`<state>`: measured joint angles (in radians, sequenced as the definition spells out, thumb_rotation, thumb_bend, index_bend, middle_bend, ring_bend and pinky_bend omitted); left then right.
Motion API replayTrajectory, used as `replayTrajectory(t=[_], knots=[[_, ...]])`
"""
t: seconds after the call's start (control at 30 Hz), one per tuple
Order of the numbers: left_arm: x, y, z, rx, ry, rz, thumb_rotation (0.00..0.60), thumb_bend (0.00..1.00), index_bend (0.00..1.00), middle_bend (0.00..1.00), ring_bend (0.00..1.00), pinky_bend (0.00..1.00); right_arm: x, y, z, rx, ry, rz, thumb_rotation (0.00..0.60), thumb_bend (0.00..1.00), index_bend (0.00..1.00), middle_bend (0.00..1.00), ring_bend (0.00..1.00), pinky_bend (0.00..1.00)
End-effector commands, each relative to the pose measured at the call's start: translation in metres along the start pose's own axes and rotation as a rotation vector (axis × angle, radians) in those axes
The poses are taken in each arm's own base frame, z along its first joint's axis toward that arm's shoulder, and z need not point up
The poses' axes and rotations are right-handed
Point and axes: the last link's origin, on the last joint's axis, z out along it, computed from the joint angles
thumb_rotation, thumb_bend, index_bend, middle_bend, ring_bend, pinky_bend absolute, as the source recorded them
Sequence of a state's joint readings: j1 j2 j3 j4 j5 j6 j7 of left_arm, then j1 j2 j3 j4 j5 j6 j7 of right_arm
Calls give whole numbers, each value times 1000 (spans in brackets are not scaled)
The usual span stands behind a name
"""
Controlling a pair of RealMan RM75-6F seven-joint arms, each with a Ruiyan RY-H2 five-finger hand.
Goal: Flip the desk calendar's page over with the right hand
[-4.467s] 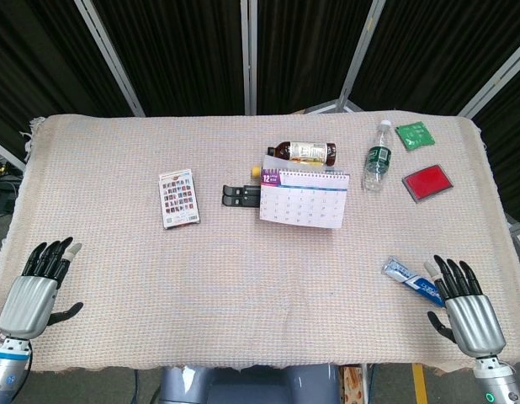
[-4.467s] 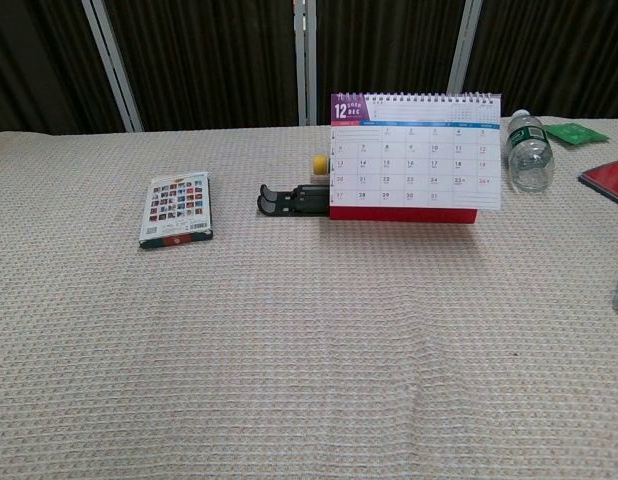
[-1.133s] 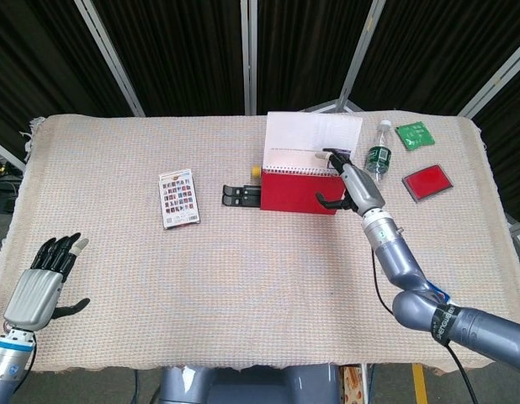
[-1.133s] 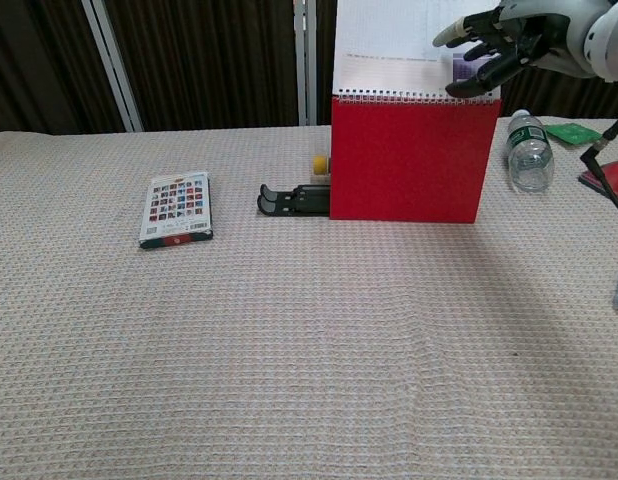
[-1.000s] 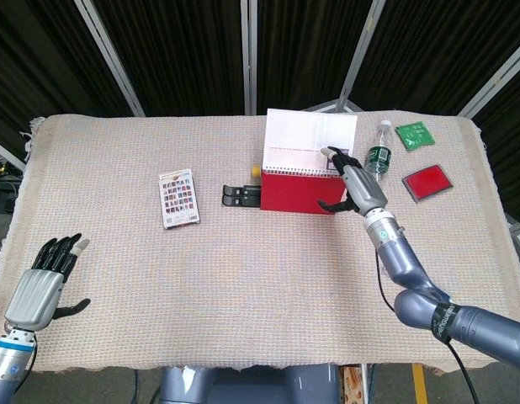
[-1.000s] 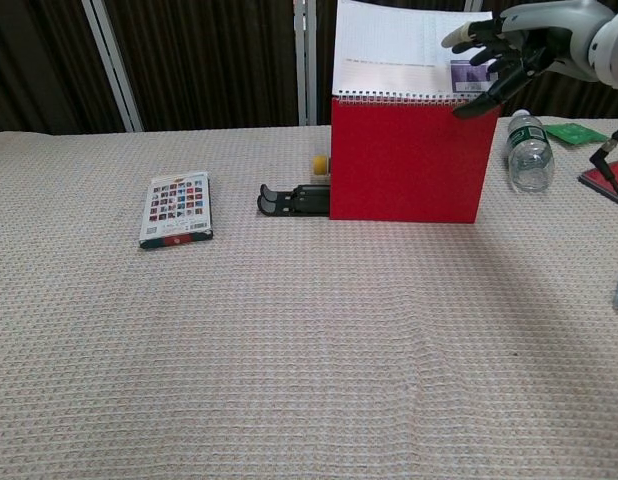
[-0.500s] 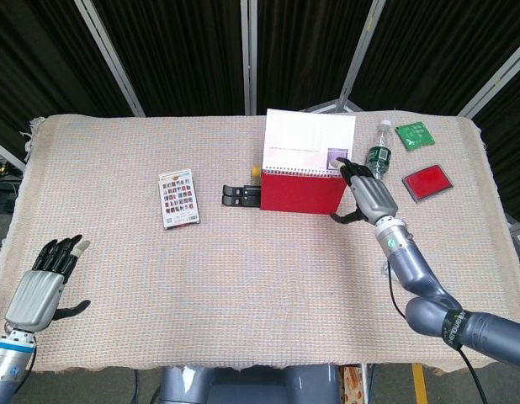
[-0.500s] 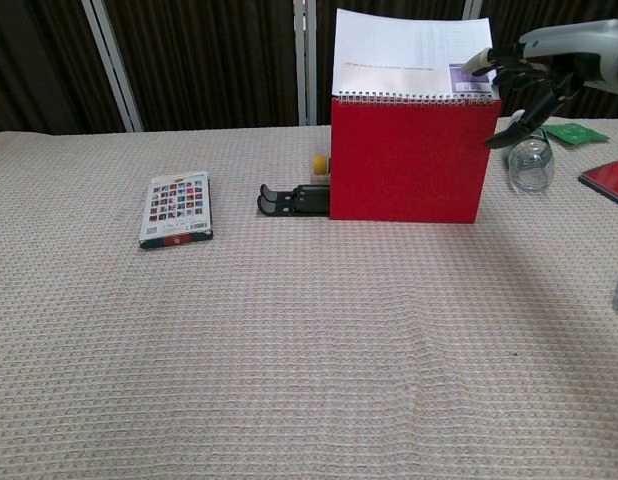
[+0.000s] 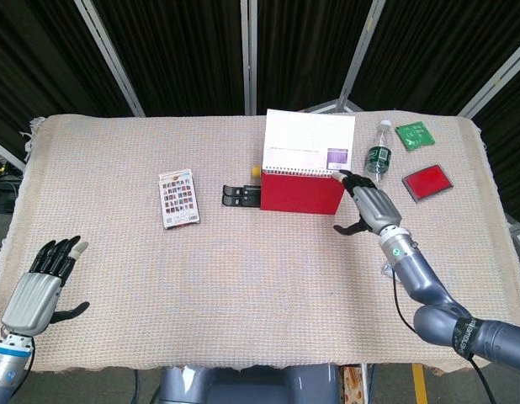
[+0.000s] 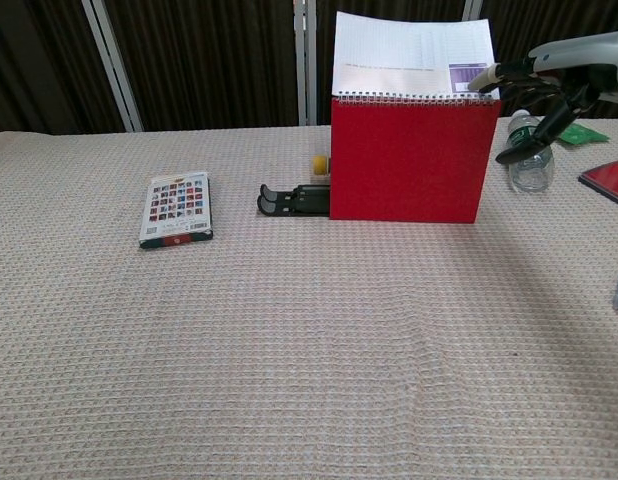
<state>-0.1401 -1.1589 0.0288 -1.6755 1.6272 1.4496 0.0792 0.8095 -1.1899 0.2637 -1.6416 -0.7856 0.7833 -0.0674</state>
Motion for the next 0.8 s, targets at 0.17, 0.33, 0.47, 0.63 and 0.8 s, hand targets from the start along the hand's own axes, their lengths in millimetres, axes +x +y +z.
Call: replayTrajectory(t=[0.17, 0.33, 0.47, 0.63, 0.8], knots=[[1, 0, 0, -2, 4, -2, 600, 122, 0, 0, 0, 0, -2, -2, 4, 12, 18, -10, 600, 150, 0, 0, 0, 0], [1, -1, 1, 1, 1, -5, 600, 122, 0, 0, 0, 0, -4, -3, 9, 3, 23, -50, 600, 150, 0, 0, 0, 0], [1, -1, 2, 2, -1, -7, 600, 122, 0, 0, 0, 0, -8, 0, 11, -25, -7, -89, 600, 150, 0, 21, 0, 0], [1, -2, 2, 4, -1, -7, 600, 122, 0, 0, 0, 0, -10, 1, 13, -58, -36, -116, 600, 150, 0, 66, 0, 0], [1, -3, 2, 6, 3, -8, 600, 122, 0, 0, 0, 0, 1, -10, 12, -20, 57, -89, 600, 150, 0, 0, 0, 0]])
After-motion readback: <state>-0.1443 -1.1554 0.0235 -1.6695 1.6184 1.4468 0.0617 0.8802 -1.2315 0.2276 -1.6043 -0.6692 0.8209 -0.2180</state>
